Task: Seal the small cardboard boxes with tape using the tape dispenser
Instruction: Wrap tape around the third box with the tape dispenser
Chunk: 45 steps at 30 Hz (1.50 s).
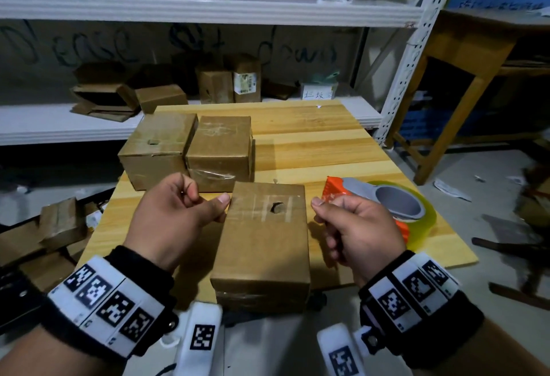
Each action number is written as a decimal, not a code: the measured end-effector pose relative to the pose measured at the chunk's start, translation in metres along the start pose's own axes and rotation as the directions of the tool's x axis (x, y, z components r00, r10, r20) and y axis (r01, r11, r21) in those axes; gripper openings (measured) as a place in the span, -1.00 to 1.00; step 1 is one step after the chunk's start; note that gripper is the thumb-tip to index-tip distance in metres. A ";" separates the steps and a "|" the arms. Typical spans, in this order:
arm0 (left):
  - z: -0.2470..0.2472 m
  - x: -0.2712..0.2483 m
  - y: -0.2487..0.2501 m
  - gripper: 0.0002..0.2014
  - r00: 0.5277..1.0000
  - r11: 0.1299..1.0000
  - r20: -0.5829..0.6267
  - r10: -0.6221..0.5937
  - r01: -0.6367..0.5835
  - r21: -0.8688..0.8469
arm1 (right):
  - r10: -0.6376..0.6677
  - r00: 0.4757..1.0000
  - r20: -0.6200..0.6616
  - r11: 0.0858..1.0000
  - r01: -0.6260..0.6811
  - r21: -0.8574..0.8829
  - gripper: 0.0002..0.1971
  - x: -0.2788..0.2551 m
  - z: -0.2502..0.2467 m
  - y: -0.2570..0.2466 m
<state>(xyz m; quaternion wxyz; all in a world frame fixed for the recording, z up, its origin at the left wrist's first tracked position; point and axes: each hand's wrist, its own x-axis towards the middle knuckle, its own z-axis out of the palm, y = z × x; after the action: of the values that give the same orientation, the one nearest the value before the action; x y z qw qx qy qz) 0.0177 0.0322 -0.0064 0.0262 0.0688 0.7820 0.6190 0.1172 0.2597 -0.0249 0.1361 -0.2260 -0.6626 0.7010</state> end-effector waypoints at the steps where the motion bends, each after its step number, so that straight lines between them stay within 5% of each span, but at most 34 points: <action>1: 0.001 0.002 -0.003 -0.63 1.000 1.000 0.006 -0.008 0.008 -0.024 | 0.021 1.000 0.004 1.000 -0.021 0.017 -0.67 0.000 0.001 0.001; 5: 0.004 0.006 -0.013 -0.64 0.998 0.993 0.056 -0.025 0.031 -0.113 | 0.079 0.997 0.001 0.993 -0.078 0.087 -0.57 0.004 0.004 0.007; 14: 0.011 -0.003 -0.020 -0.72 0.958 0.887 0.207 -0.198 0.265 -0.378 | 0.100 0.995 -0.006 0.962 -0.096 0.254 -0.69 0.001 0.016 0.023; 21: 0.005 -0.005 -0.020 -0.56 0.931 0.906 0.290 -0.220 0.305 -0.294 | 0.142 0.989 0.030 0.927 -0.144 0.347 -0.61 0.001 0.020 0.034; 28: 0.011 -0.007 -0.016 -0.80 0.881 0.830 0.404 -0.246 0.407 -0.381 | 0.175 0.981 0.085 0.911 -0.194 0.365 -0.59 0.004 0.018 0.037; 33: 0.014 -0.010 -0.012 -0.66 0.872 0.838 0.427 -0.237 0.406 -0.365 | 0.171 0.983 0.066 0.908 -0.184 0.377 -0.62 0.005 0.022 0.036; 41: 0.017 -0.012 -0.011 -0.67 0.890 0.842 0.395 -0.228 0.384 -0.379 | 0.188 0.981 0.049 0.964 -0.193 0.182 -0.39 0.006 0.017 0.038; 45: 0.019 -0.013 -0.011 -0.74 0.901 0.841 0.375 -0.220 0.370 -0.395 | 0.173 0.984 -0.031 0.985 -0.173 0.006 -0.58 0.003 0.021 0.030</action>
<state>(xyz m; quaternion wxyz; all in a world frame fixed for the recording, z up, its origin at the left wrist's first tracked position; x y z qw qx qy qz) 0.0323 0.0460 -0.0219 0.2620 0.0357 0.6011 0.7542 0.1073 0.2400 -0.0549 0.0855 -0.2937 -0.6369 0.7077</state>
